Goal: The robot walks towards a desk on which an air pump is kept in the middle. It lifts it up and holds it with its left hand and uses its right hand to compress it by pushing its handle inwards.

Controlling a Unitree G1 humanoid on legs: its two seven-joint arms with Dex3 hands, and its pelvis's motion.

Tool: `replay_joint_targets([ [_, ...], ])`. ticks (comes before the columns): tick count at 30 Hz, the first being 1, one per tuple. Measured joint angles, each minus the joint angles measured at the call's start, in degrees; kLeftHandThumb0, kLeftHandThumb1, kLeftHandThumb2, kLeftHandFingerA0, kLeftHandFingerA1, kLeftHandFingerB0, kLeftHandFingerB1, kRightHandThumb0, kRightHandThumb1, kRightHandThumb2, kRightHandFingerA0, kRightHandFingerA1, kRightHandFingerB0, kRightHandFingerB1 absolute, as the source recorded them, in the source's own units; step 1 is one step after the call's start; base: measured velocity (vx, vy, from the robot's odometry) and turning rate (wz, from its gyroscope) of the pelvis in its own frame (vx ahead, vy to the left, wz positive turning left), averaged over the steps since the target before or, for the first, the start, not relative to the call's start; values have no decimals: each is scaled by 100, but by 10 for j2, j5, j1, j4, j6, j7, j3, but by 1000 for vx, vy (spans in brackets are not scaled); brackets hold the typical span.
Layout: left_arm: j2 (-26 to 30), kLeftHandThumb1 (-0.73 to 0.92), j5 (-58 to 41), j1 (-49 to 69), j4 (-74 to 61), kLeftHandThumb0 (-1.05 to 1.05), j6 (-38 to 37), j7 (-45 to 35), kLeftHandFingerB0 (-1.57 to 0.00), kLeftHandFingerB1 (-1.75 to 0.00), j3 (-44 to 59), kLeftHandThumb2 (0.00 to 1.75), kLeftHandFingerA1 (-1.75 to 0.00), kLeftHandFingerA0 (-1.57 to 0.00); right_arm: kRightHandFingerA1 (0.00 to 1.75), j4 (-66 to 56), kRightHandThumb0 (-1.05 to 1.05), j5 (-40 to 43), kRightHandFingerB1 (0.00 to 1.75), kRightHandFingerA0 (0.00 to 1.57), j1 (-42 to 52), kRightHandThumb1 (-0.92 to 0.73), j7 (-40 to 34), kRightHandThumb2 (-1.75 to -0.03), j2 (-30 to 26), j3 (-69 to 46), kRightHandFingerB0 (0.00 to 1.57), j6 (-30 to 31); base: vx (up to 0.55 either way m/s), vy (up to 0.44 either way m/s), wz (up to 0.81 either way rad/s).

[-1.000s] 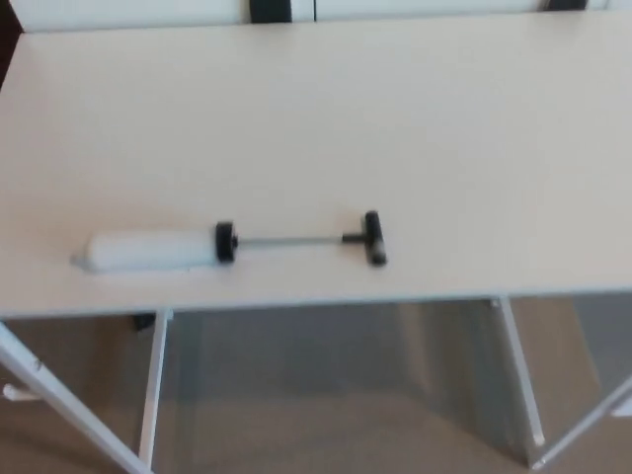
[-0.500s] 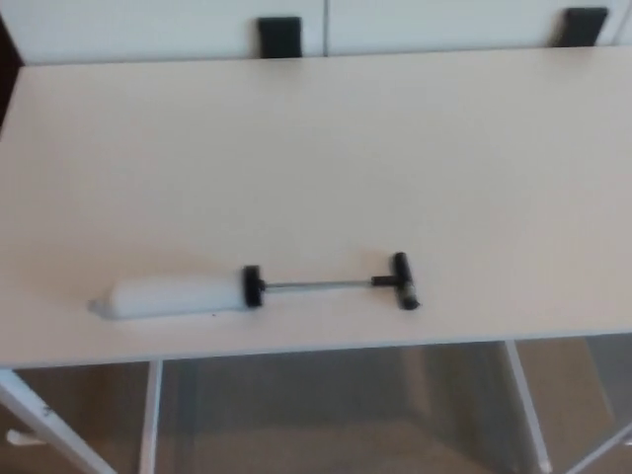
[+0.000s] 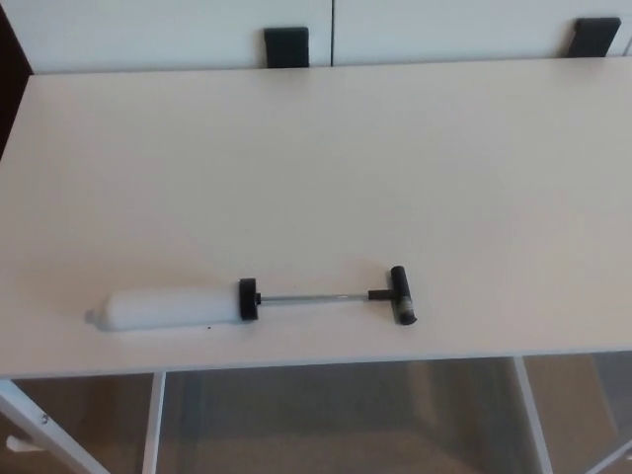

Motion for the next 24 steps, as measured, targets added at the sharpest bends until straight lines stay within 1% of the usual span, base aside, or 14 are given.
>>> replay_joint_targets([
  [4,10,67,-5,29,-29,-16,26,-8,-38,-40,4,59,-51,-56,46,-2,-30,0,42,73,-2,-62,-1,-58,0,1,56,-1,0,0,0],
  [6,18,63,-13,48,-45,-16,42,-15,-33,-40,13,58,-53,-51,46,-7,-31,0,42,73,0,-60,-2,-57,0,3,56,-1,0,0,0],
  [7,21,59,-16,54,-50,-11,47,-16,-13,-31,17,57,-44,-25,46,-9,-30,-1,42,74,0,-60,-2,-58,0,3,56,-1,0,0,0],
  [9,20,59,-27,69,-66,-11,60,-19,-13,-31,35,57,-44,-25,46,-11,-30,-1,42,74,1,-60,-3,-58,0,4,56,-1,0,0,0],
  [10,17,59,-35,75,-74,-25,65,-18,0,0,51,82,-50,-2,46,-11,-30,0,42,73,1,-60,-3,-58,1,4,57,-1,0,0,0],
  [11,14,59,-43,80,-82,-25,67,-14,0,0,69,82,-50,-2,46,-11,-30,0,42,73,1,-60,-3,-58,1,4,57,-1,0,0,0],
  [12,14,64,-43,80,-82,-25,67,-14,0,-12,69,59,-34,0,46,-11,-30,0,42,75,1,-61,-3,-58,1,4,56,-1,0,0,0],
  [14,2,64,-65,91,-107,-25,69,-6,0,-12,118,59,-34,0,46,-13,-30,0,42,75,1,-61,-3,-58,1,3,56,-1,0,0,0],
  [15,0,53,-72,94,-120,-23,68,-3,0,-6,137,79,-3,0,46,-16,-30,0,42,74,1,-61,-3,-58,1,3,56,-1,0,0,0],
  [16,-1,53,-78,96,-132,-23,68,-1,0,-6,153,79,-3,0,46,-18,-30,0,42,74,1,-61,-3,-58,1,3,56,-1,0,0,0],
  [17,1,52,-86,97,-148,-24,68,3,-2,-21,172,81,-11,0,47,-21,-31,0,43,74,1,-61,-3,-58,1,3,56,-1,0,0,0],
  [18,1,52,-88,97,-154,-24,68,4,-2,-21,178,81,-11,0,47,-22,-31,0,43,74,1,-61,-3,-58,1,4,56,-1,0,0,0],
  [19,3,62,-95,95,-179,-31,67,9,-4,-24,201,58,-17,0,48,-24,-30,0,43,74,1,-61,-3,-59,1,3,56,-1,0,0,0],
  [24,19,62,-112,83,-263,-33,66,25,-4,-23,257,59,-16,0,46,-25,-31,0,42,73,-2,-61,-3,-59,1,4,55,-1,0,0,0],
])
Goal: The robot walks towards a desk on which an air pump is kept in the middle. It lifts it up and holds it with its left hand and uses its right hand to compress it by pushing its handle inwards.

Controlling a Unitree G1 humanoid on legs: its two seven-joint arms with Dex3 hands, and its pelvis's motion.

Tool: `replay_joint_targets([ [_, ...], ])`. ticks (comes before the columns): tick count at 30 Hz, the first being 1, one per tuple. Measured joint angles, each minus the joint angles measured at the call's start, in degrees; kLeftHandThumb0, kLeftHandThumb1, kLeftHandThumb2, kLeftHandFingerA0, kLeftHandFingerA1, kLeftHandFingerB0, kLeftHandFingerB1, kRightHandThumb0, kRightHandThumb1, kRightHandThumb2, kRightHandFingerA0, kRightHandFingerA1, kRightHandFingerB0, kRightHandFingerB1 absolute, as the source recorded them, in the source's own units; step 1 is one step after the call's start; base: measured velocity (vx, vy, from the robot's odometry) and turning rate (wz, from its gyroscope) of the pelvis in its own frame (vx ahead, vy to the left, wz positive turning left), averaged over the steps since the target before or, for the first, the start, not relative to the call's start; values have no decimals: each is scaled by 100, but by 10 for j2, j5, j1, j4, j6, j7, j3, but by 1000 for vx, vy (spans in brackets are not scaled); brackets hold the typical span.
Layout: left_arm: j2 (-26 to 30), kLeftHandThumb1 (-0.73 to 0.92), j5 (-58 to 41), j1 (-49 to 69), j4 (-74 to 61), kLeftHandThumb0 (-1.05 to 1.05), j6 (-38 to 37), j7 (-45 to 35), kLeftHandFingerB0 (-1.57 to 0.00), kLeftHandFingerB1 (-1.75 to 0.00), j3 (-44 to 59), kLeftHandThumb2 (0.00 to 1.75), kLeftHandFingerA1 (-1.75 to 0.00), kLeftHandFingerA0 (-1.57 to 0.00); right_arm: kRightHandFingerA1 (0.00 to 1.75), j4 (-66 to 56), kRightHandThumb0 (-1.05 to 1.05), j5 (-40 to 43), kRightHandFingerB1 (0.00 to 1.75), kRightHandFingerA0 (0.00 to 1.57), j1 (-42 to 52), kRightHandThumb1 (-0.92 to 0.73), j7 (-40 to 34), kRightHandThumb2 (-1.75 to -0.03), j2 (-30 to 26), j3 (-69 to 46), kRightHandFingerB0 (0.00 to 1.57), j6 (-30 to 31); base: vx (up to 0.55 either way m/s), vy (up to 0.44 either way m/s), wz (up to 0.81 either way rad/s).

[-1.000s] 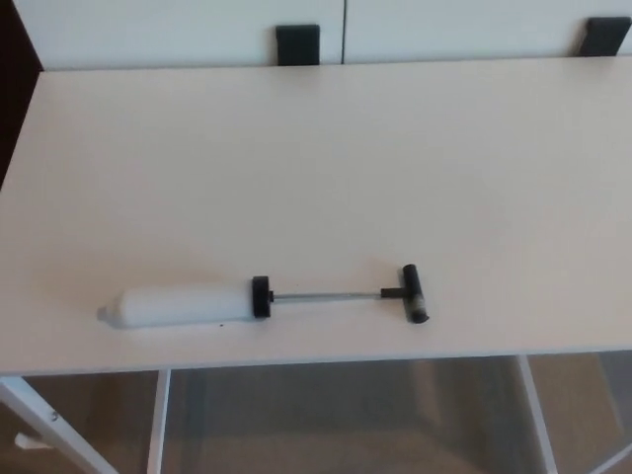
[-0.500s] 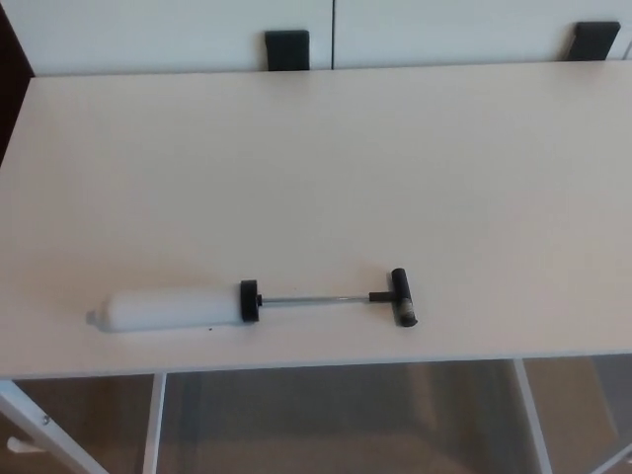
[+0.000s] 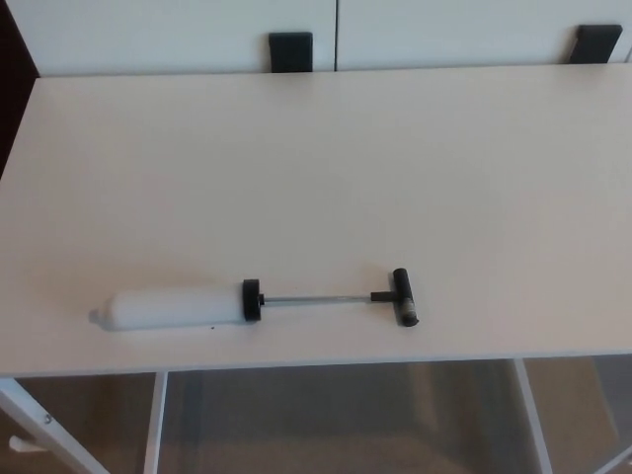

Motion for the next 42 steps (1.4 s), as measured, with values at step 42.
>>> replay_joint_targets([
  [42,219,29,190,-405,-234,-33,18,12,-2,-39,-490,73,-42,0,52,-18,-36,-5,44,79,-14,-59,0,-56,3,6,62,3,0,0,0],
])
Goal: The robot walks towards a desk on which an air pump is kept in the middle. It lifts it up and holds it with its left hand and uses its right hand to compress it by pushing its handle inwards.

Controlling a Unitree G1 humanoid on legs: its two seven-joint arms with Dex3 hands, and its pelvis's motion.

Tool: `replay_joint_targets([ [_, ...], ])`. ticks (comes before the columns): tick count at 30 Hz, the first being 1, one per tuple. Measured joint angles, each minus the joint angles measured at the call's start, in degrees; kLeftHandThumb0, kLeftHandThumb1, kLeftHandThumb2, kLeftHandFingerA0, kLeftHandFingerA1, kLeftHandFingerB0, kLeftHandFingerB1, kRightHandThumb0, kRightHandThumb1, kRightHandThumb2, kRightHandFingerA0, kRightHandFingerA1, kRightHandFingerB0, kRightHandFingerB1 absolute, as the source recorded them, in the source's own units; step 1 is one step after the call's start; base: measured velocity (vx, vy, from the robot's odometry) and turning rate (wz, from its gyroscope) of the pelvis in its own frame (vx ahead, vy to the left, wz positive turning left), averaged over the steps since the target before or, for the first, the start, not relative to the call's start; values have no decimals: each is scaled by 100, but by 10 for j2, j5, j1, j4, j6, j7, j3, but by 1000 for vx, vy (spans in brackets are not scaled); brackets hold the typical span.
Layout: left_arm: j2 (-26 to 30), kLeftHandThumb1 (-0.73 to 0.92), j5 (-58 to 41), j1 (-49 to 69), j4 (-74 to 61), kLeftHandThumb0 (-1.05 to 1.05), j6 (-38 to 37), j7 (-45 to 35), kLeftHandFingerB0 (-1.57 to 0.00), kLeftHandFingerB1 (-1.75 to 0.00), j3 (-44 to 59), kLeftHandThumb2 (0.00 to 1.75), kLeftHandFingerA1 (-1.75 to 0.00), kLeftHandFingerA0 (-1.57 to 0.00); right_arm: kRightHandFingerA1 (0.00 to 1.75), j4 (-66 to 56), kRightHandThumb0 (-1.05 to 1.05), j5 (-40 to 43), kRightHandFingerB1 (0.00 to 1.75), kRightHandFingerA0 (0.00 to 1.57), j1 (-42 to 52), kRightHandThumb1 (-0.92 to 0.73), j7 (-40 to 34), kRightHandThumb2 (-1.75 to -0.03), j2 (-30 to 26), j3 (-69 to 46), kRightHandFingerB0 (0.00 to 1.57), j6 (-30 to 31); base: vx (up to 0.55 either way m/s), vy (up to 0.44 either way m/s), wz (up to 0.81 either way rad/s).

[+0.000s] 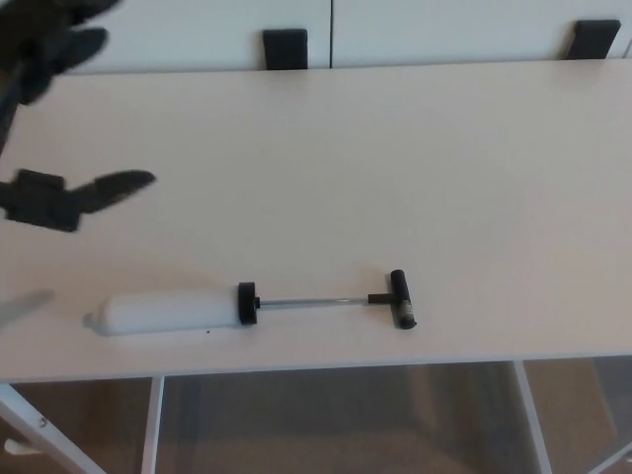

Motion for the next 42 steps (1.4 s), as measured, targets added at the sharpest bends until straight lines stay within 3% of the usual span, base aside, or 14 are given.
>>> replay_joint_targets([
  [3,-2,29,20,-9,4,-33,2,-2,-2,-39,-39,72,-42,0,53,0,-34,-1,45,78,-1,-61,0,-59,0,0,63,0,0,0,0],
  [4,-2,45,28,-13,7,-40,2,-2,-10,-25,-55,58,-30,-10,53,-1,-33,-2,46,78,-1,-60,0,-58,0,1,63,0,0,0,0],
  [14,-13,47,103,-40,31,-38,13,-3,-9,-24,-182,56,-28,-9,54,-6,-36,-7,46,81,-1,-59,0,-58,0,3,65,0,0,0,0],
  [15,-13,30,113,-44,34,-39,15,-3,-4,-37,-199,72,-41,-1,55,-7,-37,-8,47,81,-1,-58,0,-58,0,3,66,0,0,0,0],
  [16,-13,30,120,-47,36,-39,17,-4,-4,-37,-211,72,-41,-1,55,-7,-37,-8,47,81,-1,-58,0,-58,0,4,66,0,0,0,0],
  [17,-14,32,127,-49,39,-26,18,-4,0,-46,-221,86,-49,-1,54,-7,-39,-8,47,81,-1,-58,0,-57,0,4,68,0,0,0,0],
  [42,-11,25,316,-91,96,-28,37,-8,0,-46,-399,82,-48,-1,53,-8,-39,-13,48,90,-6,-55,0,-57,0,21,75,0,0,0,0],
])
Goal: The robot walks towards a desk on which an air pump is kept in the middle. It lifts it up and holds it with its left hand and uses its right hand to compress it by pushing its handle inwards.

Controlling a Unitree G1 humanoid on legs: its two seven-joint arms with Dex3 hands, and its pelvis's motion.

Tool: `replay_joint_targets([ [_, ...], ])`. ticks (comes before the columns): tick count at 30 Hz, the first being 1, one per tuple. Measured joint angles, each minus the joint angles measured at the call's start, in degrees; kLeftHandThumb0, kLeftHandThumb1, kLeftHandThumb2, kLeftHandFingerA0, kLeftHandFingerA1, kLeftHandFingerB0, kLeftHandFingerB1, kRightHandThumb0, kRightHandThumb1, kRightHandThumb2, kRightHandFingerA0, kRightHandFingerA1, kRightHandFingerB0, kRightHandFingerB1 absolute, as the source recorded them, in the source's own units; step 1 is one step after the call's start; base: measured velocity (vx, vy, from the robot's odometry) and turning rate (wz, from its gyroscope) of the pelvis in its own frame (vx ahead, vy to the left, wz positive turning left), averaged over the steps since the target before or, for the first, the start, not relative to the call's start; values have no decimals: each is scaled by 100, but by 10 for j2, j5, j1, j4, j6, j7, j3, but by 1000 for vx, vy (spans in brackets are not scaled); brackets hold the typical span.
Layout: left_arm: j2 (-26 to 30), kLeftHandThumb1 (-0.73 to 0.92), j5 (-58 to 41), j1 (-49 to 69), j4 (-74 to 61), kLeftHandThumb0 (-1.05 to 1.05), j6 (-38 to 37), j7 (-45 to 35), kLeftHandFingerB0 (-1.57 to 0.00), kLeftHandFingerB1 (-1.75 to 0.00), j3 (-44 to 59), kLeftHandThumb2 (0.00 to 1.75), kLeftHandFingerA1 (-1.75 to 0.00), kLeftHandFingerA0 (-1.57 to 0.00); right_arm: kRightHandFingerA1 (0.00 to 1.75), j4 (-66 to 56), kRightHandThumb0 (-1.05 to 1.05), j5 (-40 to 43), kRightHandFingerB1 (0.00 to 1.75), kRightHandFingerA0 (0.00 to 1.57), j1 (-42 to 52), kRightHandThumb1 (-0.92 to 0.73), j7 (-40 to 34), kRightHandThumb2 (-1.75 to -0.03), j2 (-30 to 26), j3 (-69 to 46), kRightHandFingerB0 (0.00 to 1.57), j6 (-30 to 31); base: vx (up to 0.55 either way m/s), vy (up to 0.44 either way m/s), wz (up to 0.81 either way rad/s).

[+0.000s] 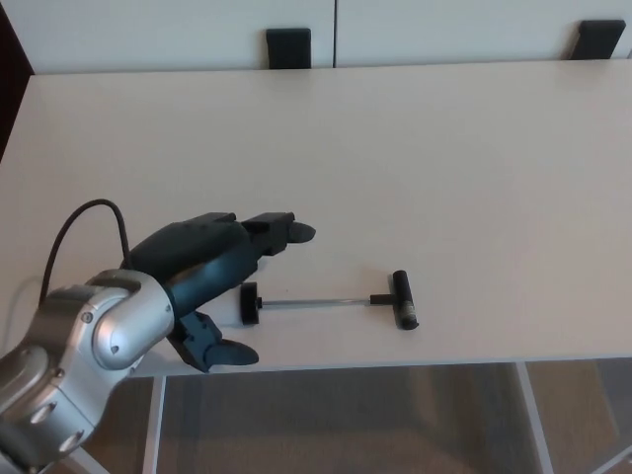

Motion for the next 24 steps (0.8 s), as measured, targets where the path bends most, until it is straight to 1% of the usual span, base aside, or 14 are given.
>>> replay_joint_targets([
  [1,0,25,0,0,0,-28,0,0,0,-46,0,82,-48,-1,53,0,-39,0,48,90,0,-55,0,-57,0,0,75,0,0,0,0],
  [2,1,43,11,0,1,-50,0,0,-16,-27,-3,53,-31,-20,54,0,-37,-1,48,92,0,-56,0,-58,0,1,75,0,0,0,0],
  [4,3,43,29,0,1,-50,0,0,-16,-27,-9,53,-31,-20,54,0,-37,-2,48,92,-1,-56,0,-58,-1,4,75,0,0,0,0],
  [5,4,25,38,0,1,-28,0,0,0,-46,-12,83,-47,-1,55,0,-38,-3,48,92,-1,-56,0,-58,-1,5,74,0,0,0,0],
  [9,8,25,64,0,1,-28,0,0,-1,-47,-16,83,-48,-1,54,0,-37,-7,48,92,-1,-56,-1,-58,-3,10,75,0,0,0,0],
  [10,11,39,75,0,1,-53,0,0,-11,-32,-16,64,-37,-17,55,0,-36,-8,50,93,-1,-57,-2,-58,-4,11,77,0,0,0,0],
  [12,14,39,87,0,1,-53,0,0,-11,-32,-16,64,-37,-17,55,0,-36,-11,50,93,-1,-57,-2,-58,-5,13,77,0,0,0,0],
  [13,15,26,91,0,1,-27,0,0,-6,-49,-16,84,-49,-7,55,0,-36,-11,50,93,-1,-57,-2,-58,-6,14,75,0,0,0,0],
  [17,20,25,120,1,1,-27,0,0,-6,-49,-16,84,-49,-7,55,0,-35,-16,49,92,-1,-58,-3,-58,-9,19,75,0,0,0,0],
  [18,22,41,129,1,1,-56,0,0,-11,-33,-16,67,-39,-24,54,0,-34,-17,50,94,-1,-59,-4,-59,-11,20,76,0,0,0,0],
  [24,24,41,174,8,7,-57,0,0,-12,-33,-16,67,-39,-26,55,0,-34,-21,50,93,-2,-59,-8,-58,-17,22,77,0,0,0,0],
])
